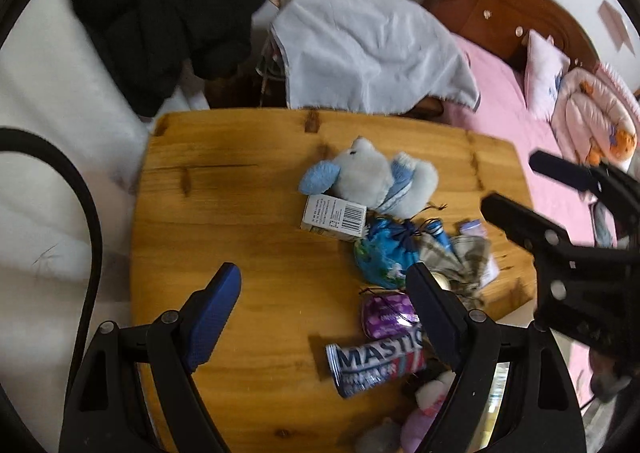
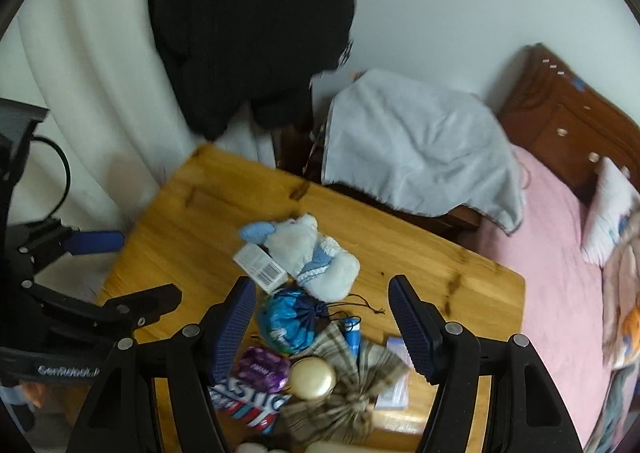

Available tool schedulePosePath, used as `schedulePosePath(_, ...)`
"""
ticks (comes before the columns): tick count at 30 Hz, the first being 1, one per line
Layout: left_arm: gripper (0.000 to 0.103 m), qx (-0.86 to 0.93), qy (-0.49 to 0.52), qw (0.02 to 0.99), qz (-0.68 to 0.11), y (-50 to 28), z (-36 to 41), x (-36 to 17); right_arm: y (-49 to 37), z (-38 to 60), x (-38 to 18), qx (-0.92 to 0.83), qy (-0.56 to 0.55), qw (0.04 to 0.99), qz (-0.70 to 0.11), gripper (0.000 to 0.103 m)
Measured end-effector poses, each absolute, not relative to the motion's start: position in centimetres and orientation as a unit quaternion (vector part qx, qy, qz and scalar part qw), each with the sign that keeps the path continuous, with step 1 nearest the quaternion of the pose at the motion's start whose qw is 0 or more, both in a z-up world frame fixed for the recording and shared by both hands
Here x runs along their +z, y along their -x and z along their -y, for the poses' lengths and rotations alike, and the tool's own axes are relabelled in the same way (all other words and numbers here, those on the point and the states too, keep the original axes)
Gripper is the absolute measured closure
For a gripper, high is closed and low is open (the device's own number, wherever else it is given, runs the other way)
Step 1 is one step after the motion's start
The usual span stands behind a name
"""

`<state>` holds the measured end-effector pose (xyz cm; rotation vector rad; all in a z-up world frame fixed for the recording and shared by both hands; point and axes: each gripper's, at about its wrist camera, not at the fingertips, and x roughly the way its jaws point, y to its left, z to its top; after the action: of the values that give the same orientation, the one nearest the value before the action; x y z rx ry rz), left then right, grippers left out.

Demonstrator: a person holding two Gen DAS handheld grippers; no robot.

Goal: Organize objects
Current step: 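Move both grippers back from the tray over the remaining table items, then grasp the white barcode box with the left gripper while the right gripper grasps the white plush bear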

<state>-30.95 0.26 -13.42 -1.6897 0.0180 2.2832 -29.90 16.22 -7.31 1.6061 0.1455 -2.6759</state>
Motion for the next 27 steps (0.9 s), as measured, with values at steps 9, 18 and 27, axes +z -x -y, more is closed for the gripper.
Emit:
schedulePosePath(9,0.016,0.775,0.606,0.18,-0.012,33.3,-2.1,-19.6,35.1,-16.9,-15.6,-0.827,-0.557,0.057,-0.06,0.033)
schedulePosePath(18,0.016,0.765,0.615,0.19,-0.011,34.5,-3.0,-22.3,38.0,-16.3,-20.3,-0.807,-0.576,0.087,-0.098,0.031)
schedulePosePath(27,0.016,0.767,0.617,0.176,-0.008,36.0,-4.2,-23.8,38.8,-20.3,-21.6,-0.803,-0.589,0.083,0.034,0.052)
